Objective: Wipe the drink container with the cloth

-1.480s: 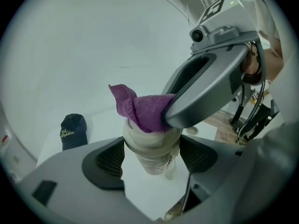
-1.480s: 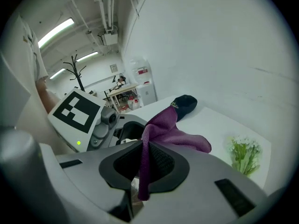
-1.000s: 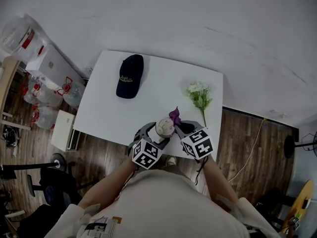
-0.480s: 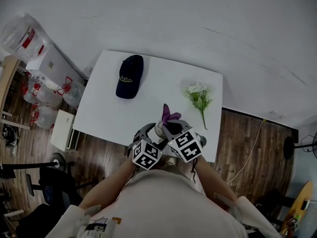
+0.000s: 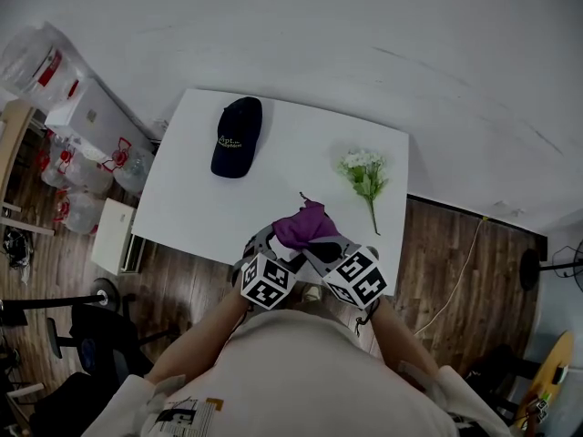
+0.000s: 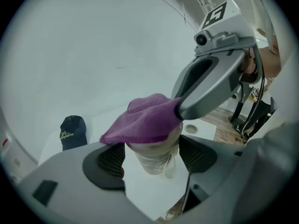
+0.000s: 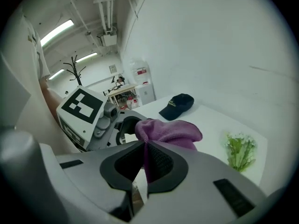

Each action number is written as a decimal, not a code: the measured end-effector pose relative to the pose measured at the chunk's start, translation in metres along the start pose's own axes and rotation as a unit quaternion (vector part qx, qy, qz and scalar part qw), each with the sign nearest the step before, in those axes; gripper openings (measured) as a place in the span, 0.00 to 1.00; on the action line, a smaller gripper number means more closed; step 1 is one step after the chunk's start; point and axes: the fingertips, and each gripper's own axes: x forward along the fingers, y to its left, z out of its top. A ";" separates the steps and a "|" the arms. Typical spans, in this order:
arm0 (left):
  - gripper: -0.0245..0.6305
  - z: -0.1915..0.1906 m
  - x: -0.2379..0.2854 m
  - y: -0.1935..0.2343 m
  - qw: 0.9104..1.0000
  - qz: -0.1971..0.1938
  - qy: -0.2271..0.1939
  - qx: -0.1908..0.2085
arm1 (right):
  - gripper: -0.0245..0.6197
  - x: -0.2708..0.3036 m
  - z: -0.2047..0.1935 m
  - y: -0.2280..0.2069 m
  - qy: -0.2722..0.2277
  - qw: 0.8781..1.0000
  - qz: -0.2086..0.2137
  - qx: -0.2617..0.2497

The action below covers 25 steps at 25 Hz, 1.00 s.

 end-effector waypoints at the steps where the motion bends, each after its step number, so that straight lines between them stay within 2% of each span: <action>1: 0.61 0.000 0.000 0.000 1.000 -0.001 0.000 0.000 | 0.10 -0.004 -0.002 -0.009 0.005 1.000 -0.014 0.000; 6: 0.61 0.000 -0.001 0.000 1.000 -0.001 -0.001 -0.009 | 0.10 -0.004 0.004 -0.039 -0.009 0.999 -0.051 0.014; 10: 0.58 0.005 0.001 0.004 1.000 -0.007 -0.004 -0.030 | 0.10 0.003 0.018 -0.056 -0.020 0.994 -0.107 0.007; 12: 0.56 0.006 0.001 0.005 0.999 -0.009 -0.005 -0.031 | 0.10 0.009 0.023 -0.056 -0.023 0.993 -0.117 0.001; 20: 0.57 0.005 0.001 0.006 1.000 0.003 -0.002 -0.031 | 0.10 0.019 0.023 -0.020 -0.002 0.999 -0.045 -0.030; 22: 0.57 0.003 0.002 0.004 1.000 0.005 0.002 -0.021 | 0.10 0.017 0.018 -0.006 -0.001 1.000 -0.011 -0.017; 25: 0.57 -0.001 0.001 0.002 1.000 0.002 0.002 -0.015 | 0.10 0.009 0.011 0.005 -0.017 0.999 0.036 0.036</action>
